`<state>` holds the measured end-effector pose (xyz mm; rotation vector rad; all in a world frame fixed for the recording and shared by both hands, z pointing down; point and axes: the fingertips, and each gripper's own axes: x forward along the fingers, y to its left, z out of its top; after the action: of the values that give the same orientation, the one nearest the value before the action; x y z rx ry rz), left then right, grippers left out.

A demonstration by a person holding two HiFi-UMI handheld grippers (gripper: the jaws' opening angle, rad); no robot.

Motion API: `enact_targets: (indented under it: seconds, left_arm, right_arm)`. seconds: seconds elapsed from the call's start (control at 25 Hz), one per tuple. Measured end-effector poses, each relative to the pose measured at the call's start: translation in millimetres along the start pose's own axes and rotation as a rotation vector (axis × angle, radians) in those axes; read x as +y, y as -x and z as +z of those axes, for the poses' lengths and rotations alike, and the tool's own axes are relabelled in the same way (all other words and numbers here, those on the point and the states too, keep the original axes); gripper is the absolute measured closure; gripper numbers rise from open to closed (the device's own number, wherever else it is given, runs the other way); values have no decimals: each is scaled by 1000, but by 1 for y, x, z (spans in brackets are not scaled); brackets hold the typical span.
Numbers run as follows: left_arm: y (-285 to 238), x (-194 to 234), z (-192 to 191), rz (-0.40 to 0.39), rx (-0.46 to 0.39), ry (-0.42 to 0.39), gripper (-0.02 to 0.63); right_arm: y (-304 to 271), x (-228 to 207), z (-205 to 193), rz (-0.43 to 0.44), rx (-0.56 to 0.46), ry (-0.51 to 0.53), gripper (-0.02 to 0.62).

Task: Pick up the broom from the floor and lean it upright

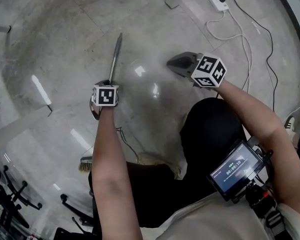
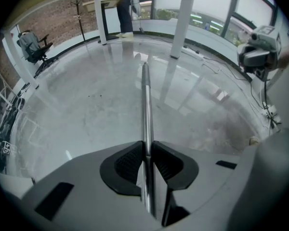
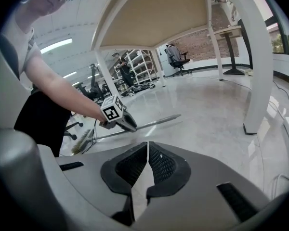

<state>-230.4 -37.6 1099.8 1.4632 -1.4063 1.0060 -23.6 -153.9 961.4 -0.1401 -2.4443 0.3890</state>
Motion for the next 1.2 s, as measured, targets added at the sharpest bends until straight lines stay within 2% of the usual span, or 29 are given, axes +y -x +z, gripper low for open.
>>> enact_targets:
  seconds: [0.2, 0.32, 0.44, 0.56, 0.64, 0.76, 0.92, 1.04, 1.2]
  left_arm:
    - [63, -14, 17, -29, -120, -6, 529]
    - [108, -35, 5, -10, -173, -16, 529]
    - [159, -58, -5, 21, -203, -70, 529]
    - [217, -72, -9, 44, -248, -123, 529]
    - [260, -80, -21, 52, -268, -121, 530]
    - [316, -91, -47, 53, -281, -94, 529]
    - [370, -66, -69, 116, -276, -57, 530]
    - [403, -47, -86, 188, -250, 28, 531]
    - [454, -2, -103, 310, -253, 190, 531]
  right_arm:
    - [8, 11, 22, 7, -5, -28, 572]
    - [27, 35, 51, 36, -32, -51, 572]
    - [53, 58, 77, 42, -42, -72, 572]
    - [80, 79, 99, 31, -33, -108, 572]
    - [98, 102, 112, 34, -12, -140, 572]
    - [129, 144, 128, 40, 31, -174, 572]
    - [142, 188, 172, 90, 48, -142, 572]
    - [151, 212, 200, 134, 64, -119, 572]
    - [150, 222, 235, 163, 42, -119, 572]
